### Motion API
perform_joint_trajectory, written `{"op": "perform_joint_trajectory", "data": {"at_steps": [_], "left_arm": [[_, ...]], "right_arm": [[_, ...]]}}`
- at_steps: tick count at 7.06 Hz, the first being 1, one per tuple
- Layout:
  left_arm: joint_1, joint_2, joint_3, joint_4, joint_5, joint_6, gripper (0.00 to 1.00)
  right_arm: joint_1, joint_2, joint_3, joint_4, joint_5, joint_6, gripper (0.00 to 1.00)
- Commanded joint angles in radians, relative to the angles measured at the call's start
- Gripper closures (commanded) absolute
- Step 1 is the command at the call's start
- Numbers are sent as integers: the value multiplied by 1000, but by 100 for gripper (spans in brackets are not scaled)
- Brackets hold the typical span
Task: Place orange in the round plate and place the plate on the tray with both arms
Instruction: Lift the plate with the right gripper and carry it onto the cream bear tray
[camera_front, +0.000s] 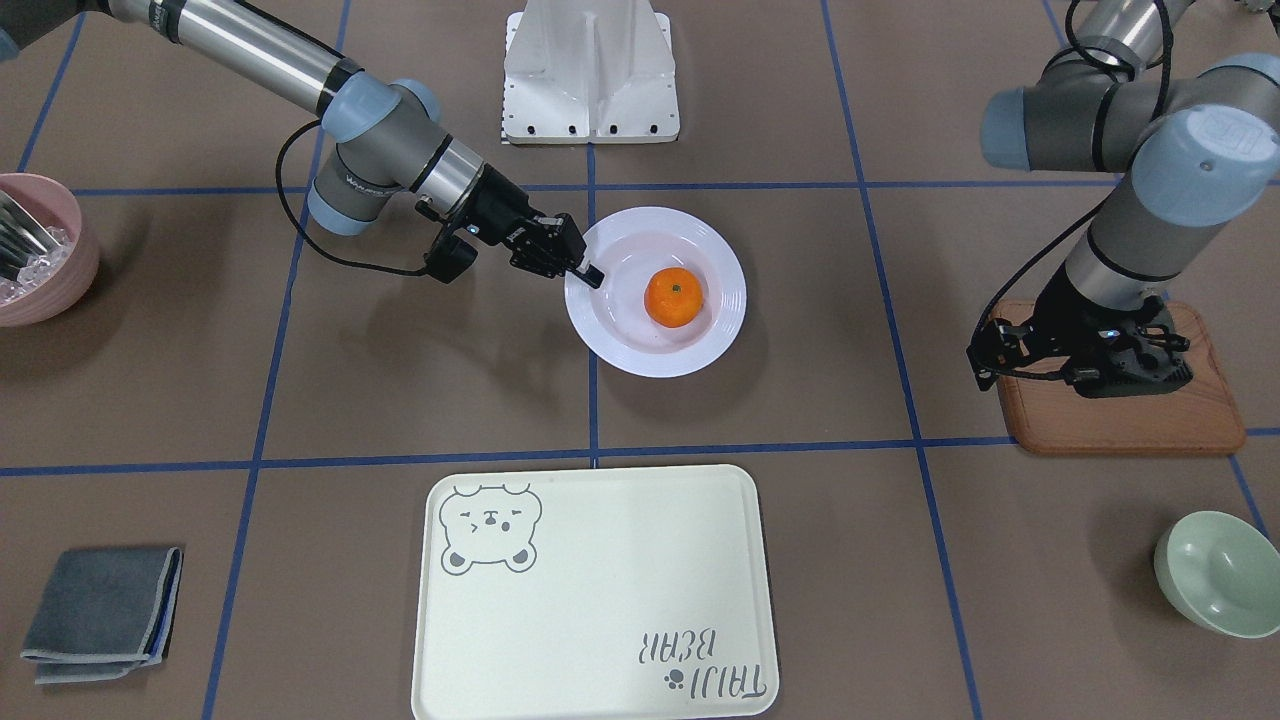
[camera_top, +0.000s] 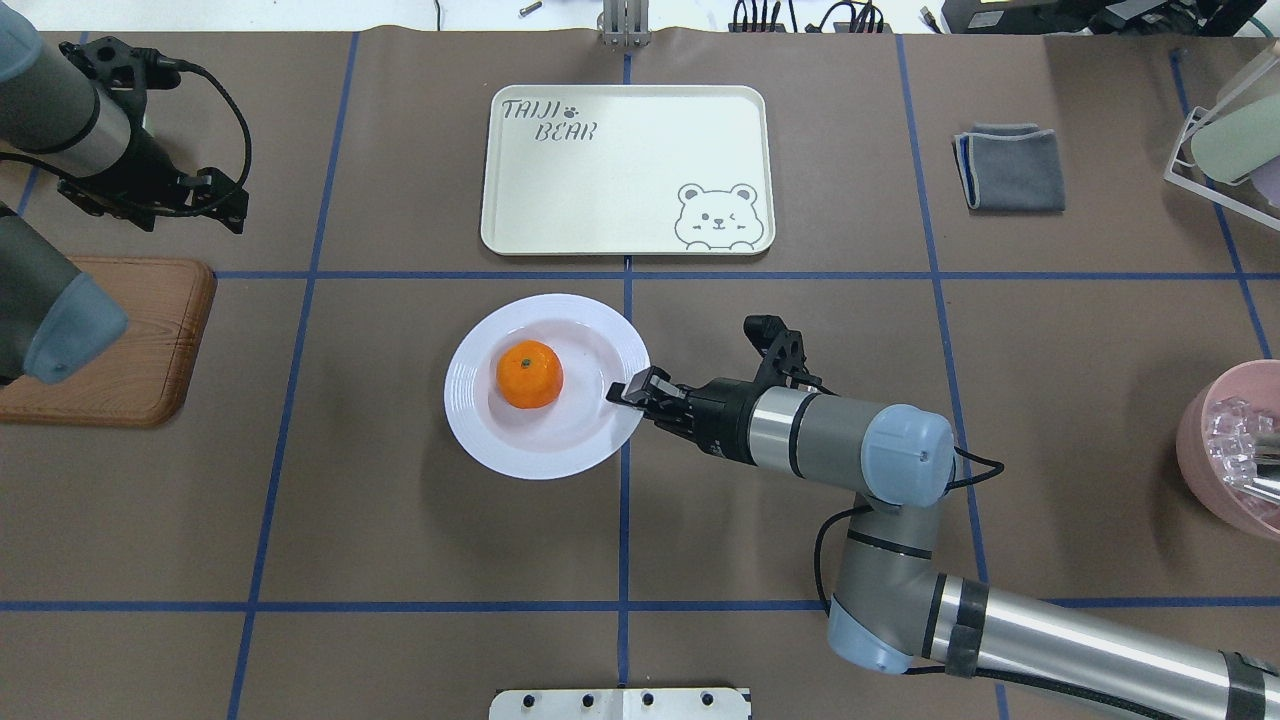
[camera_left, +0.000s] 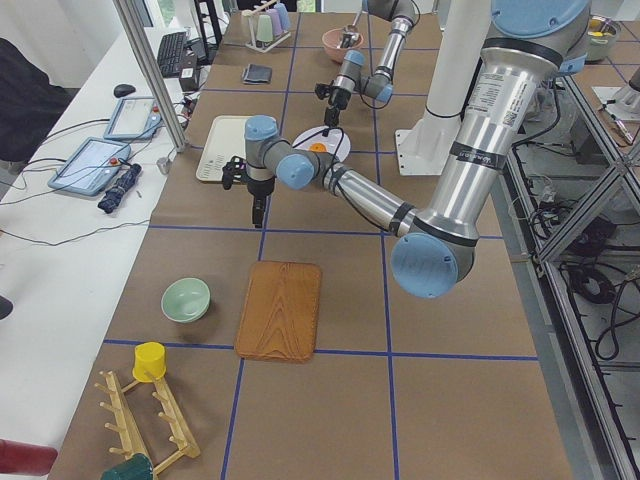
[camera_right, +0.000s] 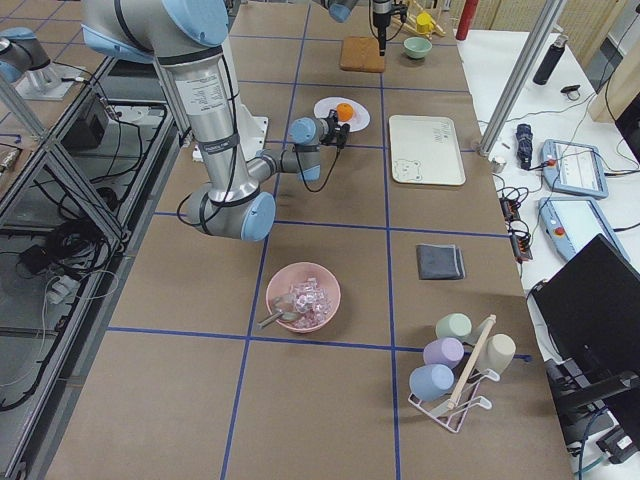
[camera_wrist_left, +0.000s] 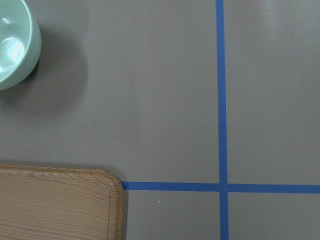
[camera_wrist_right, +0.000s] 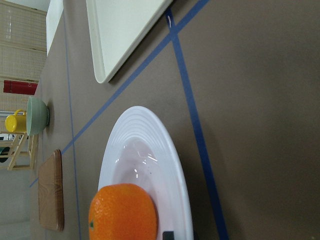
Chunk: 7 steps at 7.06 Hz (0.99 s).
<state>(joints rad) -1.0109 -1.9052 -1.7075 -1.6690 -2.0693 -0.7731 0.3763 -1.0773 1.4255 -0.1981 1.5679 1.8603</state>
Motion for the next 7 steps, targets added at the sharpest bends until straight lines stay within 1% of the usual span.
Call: {"op": "perform_joint_trajectory", "data": {"at_steps": [1, 2, 3, 4, 5, 6, 7], "left_arm": [[0, 0, 5, 0, 0, 0, 1], [0, 0, 6, 0, 0, 0, 1], [-2, -1, 8, 0, 0, 0, 1], [0, 0, 9, 0, 0, 0, 1], [0, 0, 9, 0, 0, 0, 1], [-2, 0, 8, 0, 0, 0, 1], [-2, 0, 9, 2, 0, 0, 1]], "right_arm": [[71, 45, 4, -41, -9, 16, 100], [135, 89, 3, -160, -8, 14, 100], [192, 156, -19, -310, 0, 13, 100], [237, 225, -95, -380, 23, 14, 100], [269, 275, -184, -382, 35, 19, 100], [295, 343, -315, -382, 37, 43, 100], [309, 355, -364, -382, 47, 68, 100]]}}
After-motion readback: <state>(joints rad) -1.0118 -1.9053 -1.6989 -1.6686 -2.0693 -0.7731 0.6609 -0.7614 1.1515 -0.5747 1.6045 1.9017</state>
